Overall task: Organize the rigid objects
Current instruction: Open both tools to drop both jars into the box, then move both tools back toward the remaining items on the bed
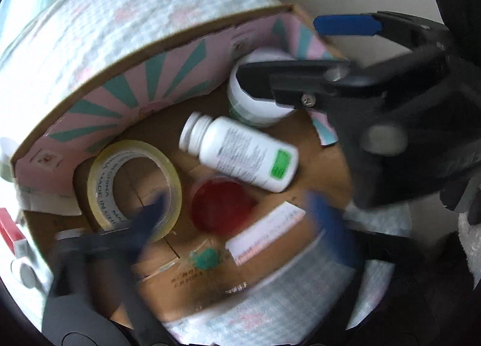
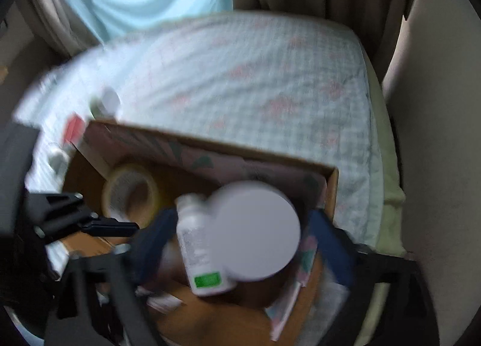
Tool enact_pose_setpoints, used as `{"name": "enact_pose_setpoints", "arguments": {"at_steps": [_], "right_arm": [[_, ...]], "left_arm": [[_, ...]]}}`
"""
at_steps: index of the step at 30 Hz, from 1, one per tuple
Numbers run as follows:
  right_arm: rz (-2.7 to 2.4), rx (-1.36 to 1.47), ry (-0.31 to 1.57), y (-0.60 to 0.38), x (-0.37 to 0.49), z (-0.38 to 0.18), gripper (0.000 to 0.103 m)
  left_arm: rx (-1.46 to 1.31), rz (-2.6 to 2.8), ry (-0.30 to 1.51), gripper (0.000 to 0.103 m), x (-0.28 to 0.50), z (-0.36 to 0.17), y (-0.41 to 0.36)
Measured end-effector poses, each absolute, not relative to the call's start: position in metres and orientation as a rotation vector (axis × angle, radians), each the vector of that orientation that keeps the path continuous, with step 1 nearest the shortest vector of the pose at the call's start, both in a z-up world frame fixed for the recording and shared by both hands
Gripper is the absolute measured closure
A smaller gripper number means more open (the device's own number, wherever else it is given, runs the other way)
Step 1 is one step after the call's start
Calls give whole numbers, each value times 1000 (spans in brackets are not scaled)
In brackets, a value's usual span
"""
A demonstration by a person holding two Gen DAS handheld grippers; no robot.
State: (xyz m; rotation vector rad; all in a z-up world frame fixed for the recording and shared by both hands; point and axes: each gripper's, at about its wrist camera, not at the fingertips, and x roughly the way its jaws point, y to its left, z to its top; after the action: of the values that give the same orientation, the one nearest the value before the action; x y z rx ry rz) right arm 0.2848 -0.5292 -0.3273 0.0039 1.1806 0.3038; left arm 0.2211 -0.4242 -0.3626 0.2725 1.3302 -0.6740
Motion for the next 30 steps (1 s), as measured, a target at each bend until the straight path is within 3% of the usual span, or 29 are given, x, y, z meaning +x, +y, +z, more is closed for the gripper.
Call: {"name": "enact_pose_setpoints", "arguments": {"at_steps": [14, 30], "right_arm": [[100, 130, 1112, -562, 262, -273, 0], [104, 125, 1054, -515, 215, -172, 0]], "left_arm": [[244, -586, 1287, 0, 200, -322, -385], [186, -460, 1105, 0, 143, -192, -311]]}}
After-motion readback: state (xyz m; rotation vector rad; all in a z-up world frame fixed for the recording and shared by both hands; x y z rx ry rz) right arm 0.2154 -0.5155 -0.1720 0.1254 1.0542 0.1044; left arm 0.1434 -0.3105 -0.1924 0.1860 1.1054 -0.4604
